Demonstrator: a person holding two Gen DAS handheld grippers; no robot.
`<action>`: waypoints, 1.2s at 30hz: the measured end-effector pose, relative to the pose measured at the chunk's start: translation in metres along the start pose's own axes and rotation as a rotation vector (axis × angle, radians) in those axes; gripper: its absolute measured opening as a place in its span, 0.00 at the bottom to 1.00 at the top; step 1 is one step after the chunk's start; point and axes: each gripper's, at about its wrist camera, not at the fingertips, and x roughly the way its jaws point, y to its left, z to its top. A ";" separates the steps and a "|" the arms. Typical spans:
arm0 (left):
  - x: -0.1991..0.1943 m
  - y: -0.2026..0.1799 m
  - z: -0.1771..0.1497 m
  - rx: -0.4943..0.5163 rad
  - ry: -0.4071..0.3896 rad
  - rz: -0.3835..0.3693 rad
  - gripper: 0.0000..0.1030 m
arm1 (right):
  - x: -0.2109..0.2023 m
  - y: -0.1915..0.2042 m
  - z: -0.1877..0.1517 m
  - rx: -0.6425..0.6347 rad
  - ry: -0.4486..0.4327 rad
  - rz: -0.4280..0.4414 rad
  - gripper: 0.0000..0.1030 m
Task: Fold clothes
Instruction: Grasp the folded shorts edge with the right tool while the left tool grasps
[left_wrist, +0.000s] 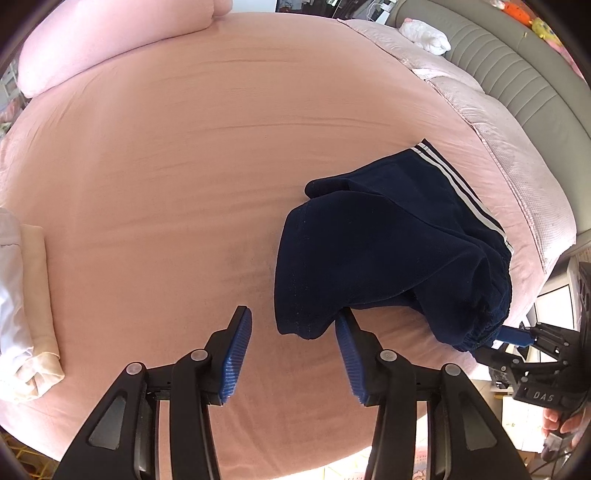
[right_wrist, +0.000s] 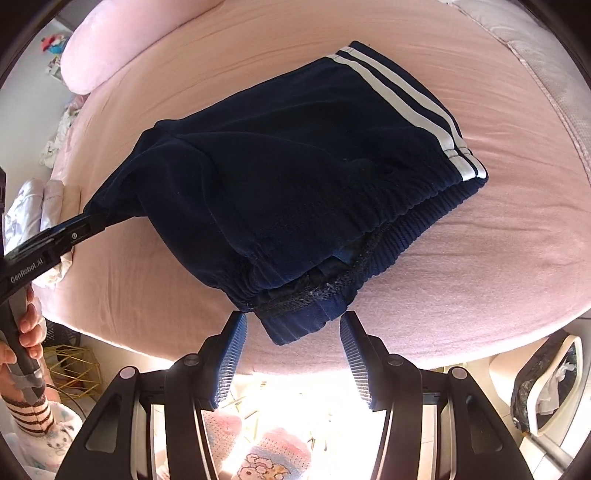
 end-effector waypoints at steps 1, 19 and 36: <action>0.002 0.000 -0.001 0.000 0.001 -0.005 0.43 | 0.002 0.002 0.000 -0.019 -0.014 -0.015 0.51; 0.025 -0.012 -0.014 0.044 -0.116 -0.068 0.43 | 0.031 -0.010 0.022 -0.145 -0.151 -0.089 0.50; 0.013 -0.013 -0.020 0.061 -0.239 -0.199 0.29 | 0.027 -0.037 0.046 -0.014 -0.249 0.131 0.18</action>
